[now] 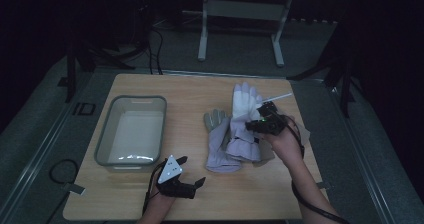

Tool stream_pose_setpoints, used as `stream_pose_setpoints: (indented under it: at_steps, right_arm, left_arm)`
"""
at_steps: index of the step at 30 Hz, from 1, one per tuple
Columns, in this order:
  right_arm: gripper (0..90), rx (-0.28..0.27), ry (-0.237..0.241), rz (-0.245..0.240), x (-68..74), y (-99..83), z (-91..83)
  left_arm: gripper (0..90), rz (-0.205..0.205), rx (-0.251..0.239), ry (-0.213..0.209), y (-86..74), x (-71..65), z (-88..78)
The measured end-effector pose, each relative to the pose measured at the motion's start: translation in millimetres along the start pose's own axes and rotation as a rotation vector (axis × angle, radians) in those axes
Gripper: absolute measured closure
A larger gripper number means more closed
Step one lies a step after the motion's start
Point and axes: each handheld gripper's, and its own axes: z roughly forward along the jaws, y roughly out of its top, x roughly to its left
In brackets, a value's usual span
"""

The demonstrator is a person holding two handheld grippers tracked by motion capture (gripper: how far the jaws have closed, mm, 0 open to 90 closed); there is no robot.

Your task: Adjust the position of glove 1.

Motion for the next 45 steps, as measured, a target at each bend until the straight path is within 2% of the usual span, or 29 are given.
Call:
stream_pose_setpoints:
  at_steps: [2,7,10,13,14,22,24,26,32,36,39,42,45]
  right_arm:
    - [79.4,0.009,-0.001,-0.006,5.5,1.5,2.9]
    - [79.4,0.043,-0.019,-0.026,29.8,7.8,18.0]
    - [79.3,0.07,0.001,-0.02,41.2,9.2,33.1]
    - [79.3,0.09,0.003,-0.017,43.1,8.6,41.9]
    - [79.2,0.115,-0.022,-0.029,43.7,7.8,51.6]
    - [77.4,0.167,-0.055,-0.035,39.2,5.9,79.1]
    - [76.9,0.171,-0.054,-0.03,38.6,5.6,82.1]
    - [76.5,0.188,-0.042,-0.03,39.5,3.3,92.4]
    - [76.5,0.194,-0.037,-0.05,42.2,0.8,98.1]
    - [76.3,0.205,-0.009,-0.07,44.8,-0.9,97.0]
    - [75.4,0.22,0.009,-0.115,50.0,-4.5,95.0]
    - [75.0,0.222,0.017,-0.121,50.7,-5.0,95.1]
    - [69.0,0.221,0.024,-0.183,55.4,-5.6,97.5]
  left_arm:
    - [4.0,0.0,0.001,-0.001,0.0,0.0,0.0]
    - [4.0,0.002,0.001,-0.001,0.0,0.0,-0.1]
    - [4.0,0.001,-0.001,-0.001,-0.1,0.0,-0.2]
    - [4.0,0.001,-0.003,-0.001,-0.1,-0.4,-0.2]
    - [4.0,0.001,-0.003,-0.002,-0.1,-0.4,-0.2]
    - [4.0,0.004,0.001,-0.003,0.1,0.1,-0.1]
    - [4.0,0.008,0.002,-0.003,0.1,0.0,0.0]
    - [4.0,0.005,0.001,-0.004,0.0,-0.3,0.1]
    - [4.0,0.003,0.0,-0.005,0.0,-0.3,0.2]
    - [4.0,0.003,0.0,-0.005,0.0,-0.3,0.2]
    - [4.0,0.003,0.001,-0.004,0.0,-0.2,0.0]
    - [4.0,0.001,0.001,-0.005,0.0,0.1,0.1]
    - [4.0,0.002,0.0,-0.003,0.0,0.0,-0.1]
